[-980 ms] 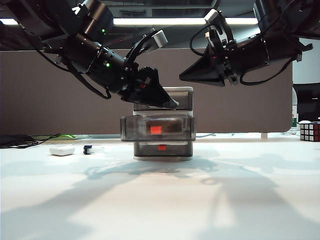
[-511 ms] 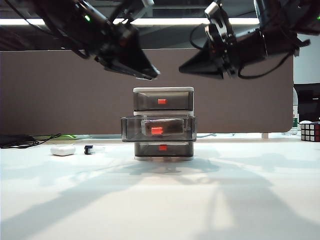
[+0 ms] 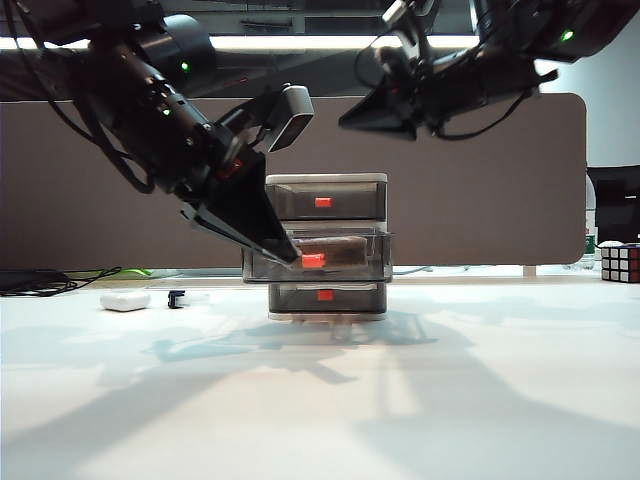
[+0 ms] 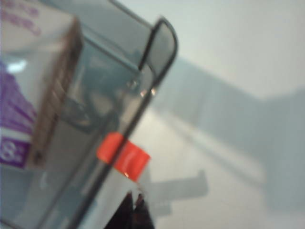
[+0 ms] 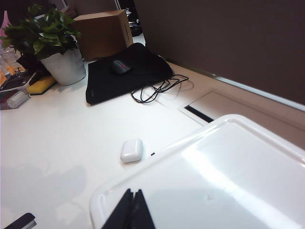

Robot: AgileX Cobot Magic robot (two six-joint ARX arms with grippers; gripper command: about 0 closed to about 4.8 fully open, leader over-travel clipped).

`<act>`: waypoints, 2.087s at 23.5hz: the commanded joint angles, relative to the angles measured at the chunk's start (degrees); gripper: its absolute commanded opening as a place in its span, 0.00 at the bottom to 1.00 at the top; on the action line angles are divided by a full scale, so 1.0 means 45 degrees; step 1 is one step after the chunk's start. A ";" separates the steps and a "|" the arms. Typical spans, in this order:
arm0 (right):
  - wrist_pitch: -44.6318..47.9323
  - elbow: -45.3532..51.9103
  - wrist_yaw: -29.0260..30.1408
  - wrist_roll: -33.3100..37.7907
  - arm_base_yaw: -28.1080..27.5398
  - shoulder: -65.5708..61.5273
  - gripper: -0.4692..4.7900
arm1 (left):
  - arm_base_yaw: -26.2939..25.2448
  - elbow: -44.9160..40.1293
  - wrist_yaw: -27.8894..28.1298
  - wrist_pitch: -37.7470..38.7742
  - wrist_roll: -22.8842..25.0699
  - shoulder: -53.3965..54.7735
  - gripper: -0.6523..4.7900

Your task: Open the second layer of the drawer on the table, pick up a pack of napkins on the table and put it in, and finally close the drawer.

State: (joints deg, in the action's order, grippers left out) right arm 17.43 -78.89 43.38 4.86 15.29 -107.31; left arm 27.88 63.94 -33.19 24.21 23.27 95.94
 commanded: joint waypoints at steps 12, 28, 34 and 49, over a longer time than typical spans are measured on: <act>-0.1651 -0.0928 -0.0874 -0.0185 0.0248 -0.1817 0.08 | -0.0010 0.0024 0.1098 -0.3143 -0.1161 0.0855 0.11; -0.2497 -0.0908 -0.0748 -0.0860 0.0248 -0.2059 0.08 | -0.0010 0.0024 0.4124 -0.7888 -0.2565 0.2093 0.11; -0.2414 -0.0918 -0.0597 -0.1205 0.0248 -0.2050 0.08 | -0.0005 0.0024 0.4794 -0.8534 -0.2545 0.2297 0.11; -0.5246 0.2059 -0.2759 -0.3988 0.0223 0.6319 0.08 | -0.0024 -0.6693 0.6343 -0.6256 -0.1972 -0.8660 0.11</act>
State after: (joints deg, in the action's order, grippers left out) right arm -6.46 -72.31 33.63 -13.34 15.88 -82.54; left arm 27.81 36.36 -6.15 -5.06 14.33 61.41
